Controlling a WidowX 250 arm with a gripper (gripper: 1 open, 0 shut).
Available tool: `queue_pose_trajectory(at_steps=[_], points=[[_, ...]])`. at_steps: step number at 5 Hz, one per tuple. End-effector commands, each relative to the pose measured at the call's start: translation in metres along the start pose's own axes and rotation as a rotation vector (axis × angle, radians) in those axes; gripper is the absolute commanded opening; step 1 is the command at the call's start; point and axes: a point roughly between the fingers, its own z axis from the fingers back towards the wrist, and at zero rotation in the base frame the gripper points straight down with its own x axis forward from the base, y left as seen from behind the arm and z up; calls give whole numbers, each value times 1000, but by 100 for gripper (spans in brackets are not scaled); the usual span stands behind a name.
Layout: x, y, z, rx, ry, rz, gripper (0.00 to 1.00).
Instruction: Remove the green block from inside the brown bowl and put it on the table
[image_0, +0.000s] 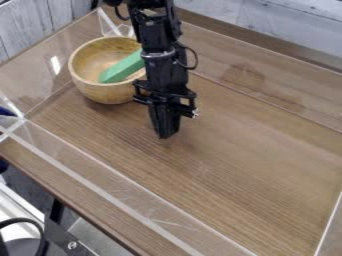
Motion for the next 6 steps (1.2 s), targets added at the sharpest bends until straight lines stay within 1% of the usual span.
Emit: queue_pose_trajectory(at_steps=[1, 3, 6], points=[[9, 2, 18, 29, -66, -7, 0], [11, 6, 12, 34, -54, -3, 0], [12, 8, 10, 38, -48, 2, 0]])
